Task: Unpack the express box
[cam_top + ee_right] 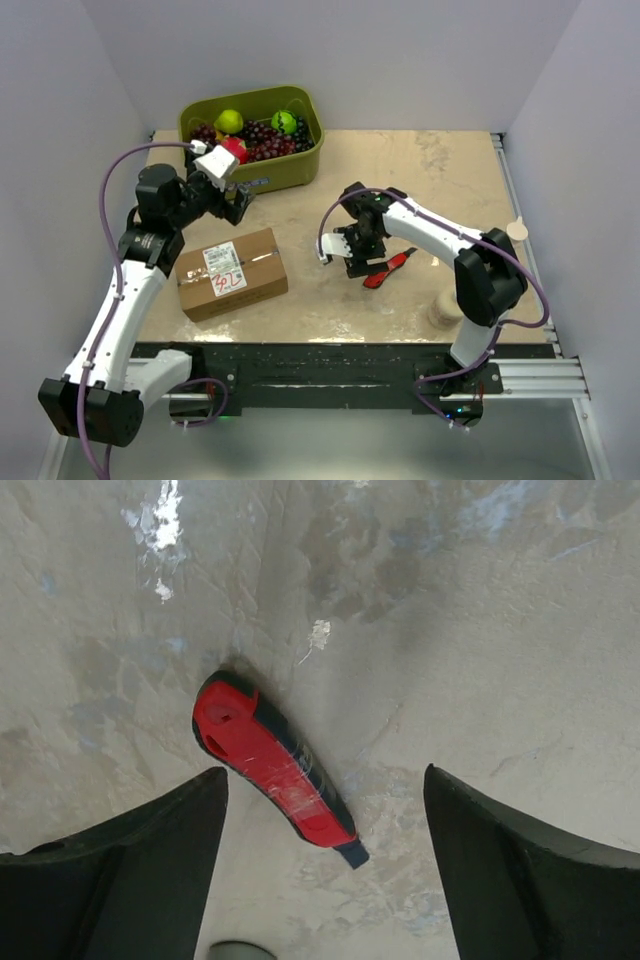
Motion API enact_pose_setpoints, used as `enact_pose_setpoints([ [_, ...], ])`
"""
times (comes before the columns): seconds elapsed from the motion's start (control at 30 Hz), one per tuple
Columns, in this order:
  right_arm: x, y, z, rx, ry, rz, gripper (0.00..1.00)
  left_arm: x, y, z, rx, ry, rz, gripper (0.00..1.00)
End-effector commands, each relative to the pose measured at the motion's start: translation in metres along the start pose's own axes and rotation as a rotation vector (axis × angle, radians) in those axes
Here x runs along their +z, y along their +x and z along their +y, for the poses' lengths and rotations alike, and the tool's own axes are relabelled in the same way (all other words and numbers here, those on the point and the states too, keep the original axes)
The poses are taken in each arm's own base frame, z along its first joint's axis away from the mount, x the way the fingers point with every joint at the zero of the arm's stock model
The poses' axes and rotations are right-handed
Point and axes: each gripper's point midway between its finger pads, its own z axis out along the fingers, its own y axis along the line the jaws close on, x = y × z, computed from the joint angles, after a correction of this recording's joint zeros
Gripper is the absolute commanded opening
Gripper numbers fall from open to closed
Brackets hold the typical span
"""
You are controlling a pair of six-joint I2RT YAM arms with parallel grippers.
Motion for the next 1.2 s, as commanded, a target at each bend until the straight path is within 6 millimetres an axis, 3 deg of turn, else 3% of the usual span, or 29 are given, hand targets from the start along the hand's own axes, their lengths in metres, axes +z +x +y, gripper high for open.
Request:
enact_pose_setpoints([
  [0.0,-0.007,0.012,0.009,-0.125,-0.028,0.051,0.84,0.003,0.014,-0.005,0.01,0.033,0.028,0.98],
  [0.17,-0.002,0.024,0.027,-0.202,-0.062,0.07,0.86,0.009,0.029,-0.01,-0.01,0.056,0.051,0.98],
  [0.27,0.004,0.031,0.029,-0.224,-0.036,0.089,0.86,0.012,0.034,-0.013,-0.026,0.07,0.058,0.98],
  [0.4,0.014,0.034,0.026,-0.221,-0.032,0.098,0.85,0.016,0.037,-0.013,-0.032,0.076,0.065,0.98],
  [0.63,0.029,0.029,0.005,-0.229,0.051,0.087,0.81,0.018,0.046,-0.014,-0.04,0.082,0.085,0.98],
  [0.93,0.04,0.031,0.009,-0.245,0.004,0.093,0.78,0.021,0.047,-0.013,-0.032,0.085,0.09,0.98],
  [1.07,0.043,0.035,0.013,-0.24,0.008,0.1,0.72,0.022,0.05,-0.014,-0.036,0.087,0.092,0.98],
  [1.17,0.045,0.042,0.019,-0.241,0.006,0.121,0.58,0.023,0.052,-0.015,-0.039,0.09,0.092,0.98],
])
